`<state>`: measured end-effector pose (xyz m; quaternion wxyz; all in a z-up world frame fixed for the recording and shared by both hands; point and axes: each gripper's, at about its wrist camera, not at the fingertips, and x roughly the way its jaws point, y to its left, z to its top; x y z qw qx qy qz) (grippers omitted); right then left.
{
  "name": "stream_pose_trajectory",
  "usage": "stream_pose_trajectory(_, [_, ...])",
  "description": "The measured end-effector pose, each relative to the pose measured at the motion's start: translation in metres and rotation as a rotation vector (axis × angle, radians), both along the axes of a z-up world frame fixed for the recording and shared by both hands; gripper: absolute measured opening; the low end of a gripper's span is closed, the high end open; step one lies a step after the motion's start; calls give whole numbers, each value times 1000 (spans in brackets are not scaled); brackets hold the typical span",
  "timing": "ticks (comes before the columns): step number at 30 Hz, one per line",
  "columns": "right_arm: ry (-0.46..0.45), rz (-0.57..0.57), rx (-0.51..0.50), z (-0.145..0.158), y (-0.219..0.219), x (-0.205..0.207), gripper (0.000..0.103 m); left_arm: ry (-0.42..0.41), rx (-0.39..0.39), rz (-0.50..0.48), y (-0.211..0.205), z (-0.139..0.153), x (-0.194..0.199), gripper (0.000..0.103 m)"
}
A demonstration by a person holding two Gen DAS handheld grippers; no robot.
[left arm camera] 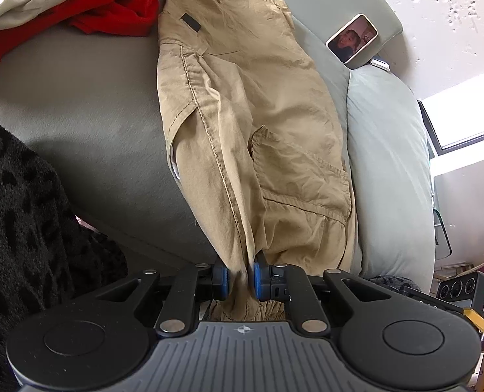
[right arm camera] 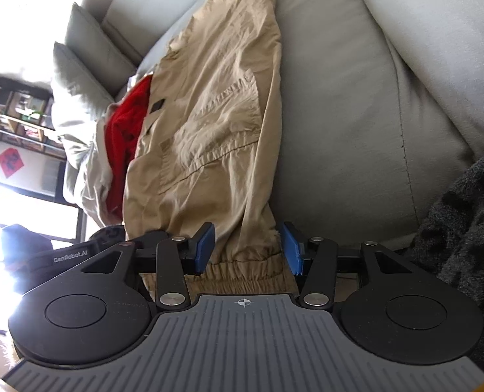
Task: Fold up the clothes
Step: 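Hold the cuffs with the left gripper while the right gripper opens beside it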
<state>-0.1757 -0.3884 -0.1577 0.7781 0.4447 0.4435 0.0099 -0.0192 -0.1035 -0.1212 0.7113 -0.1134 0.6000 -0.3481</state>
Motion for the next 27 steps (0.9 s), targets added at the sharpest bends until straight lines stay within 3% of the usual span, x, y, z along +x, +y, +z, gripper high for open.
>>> stream_pose_trajectory(27, [-2, -7, 16, -1, 2, 3, 52, 18, -3, 16, -1, 0, 3, 12])
